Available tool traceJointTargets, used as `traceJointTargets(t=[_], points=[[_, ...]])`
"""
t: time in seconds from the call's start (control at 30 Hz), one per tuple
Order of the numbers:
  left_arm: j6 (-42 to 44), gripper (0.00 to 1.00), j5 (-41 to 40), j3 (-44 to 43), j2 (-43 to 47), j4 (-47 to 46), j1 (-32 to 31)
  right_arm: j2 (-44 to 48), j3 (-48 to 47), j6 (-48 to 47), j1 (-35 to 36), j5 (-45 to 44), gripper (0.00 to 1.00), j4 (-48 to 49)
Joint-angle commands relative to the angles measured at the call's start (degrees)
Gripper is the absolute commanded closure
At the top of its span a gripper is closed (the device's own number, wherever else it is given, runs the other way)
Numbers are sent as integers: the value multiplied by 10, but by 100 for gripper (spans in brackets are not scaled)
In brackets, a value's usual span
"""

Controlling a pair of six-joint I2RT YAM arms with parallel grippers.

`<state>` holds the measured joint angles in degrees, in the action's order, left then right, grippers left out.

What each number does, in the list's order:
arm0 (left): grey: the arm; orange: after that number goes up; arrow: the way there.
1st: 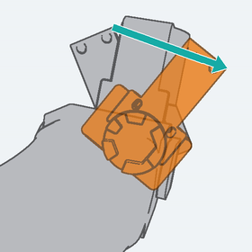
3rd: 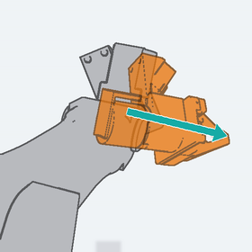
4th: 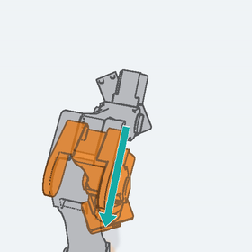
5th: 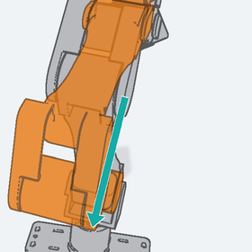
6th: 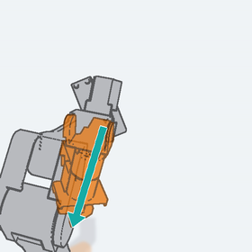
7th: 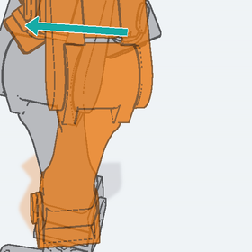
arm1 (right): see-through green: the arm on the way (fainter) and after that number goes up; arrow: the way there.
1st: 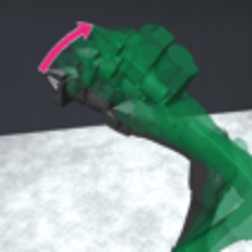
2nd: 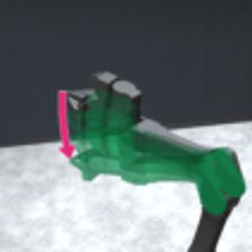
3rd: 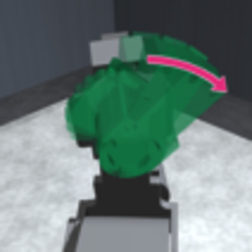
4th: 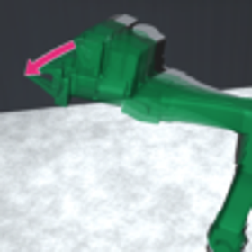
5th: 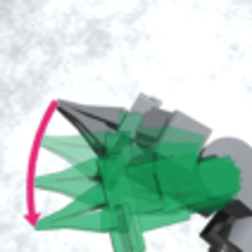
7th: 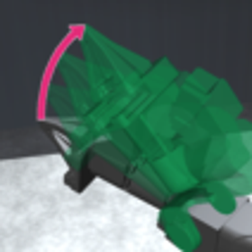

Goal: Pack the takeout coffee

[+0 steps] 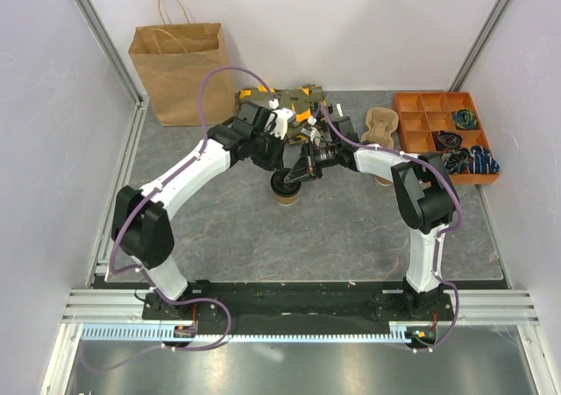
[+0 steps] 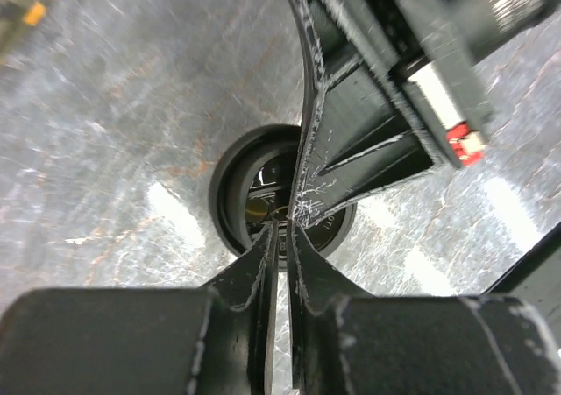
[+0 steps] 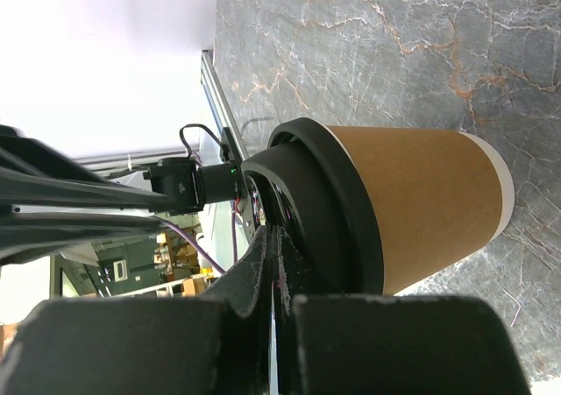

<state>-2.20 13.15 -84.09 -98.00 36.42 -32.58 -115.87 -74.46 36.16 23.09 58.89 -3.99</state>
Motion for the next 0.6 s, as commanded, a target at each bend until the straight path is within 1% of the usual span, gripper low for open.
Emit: traceJointTargets(t=[0.0,0.13,0.3,0.37,0.5,0.57], points=[[-2,82,-5,-29,35,26,8,-47,20,-65,-2,-126,99,-58],[-13,75,7,-13,31,26,24,-28,6,-61,-1,-100,89,-45],[-38,69,57,-1,21,1,67,-12,-9,-53,1,-70,82,-41],[-42,65,74,1,18,-6,74,-7,-11,-50,1,-60,78,-34],[-43,61,93,6,3,-18,87,0,-17,-32,2,-40,73,-20],[-47,60,113,9,-3,-20,90,1,-20,-28,2,-25,71,-16]])
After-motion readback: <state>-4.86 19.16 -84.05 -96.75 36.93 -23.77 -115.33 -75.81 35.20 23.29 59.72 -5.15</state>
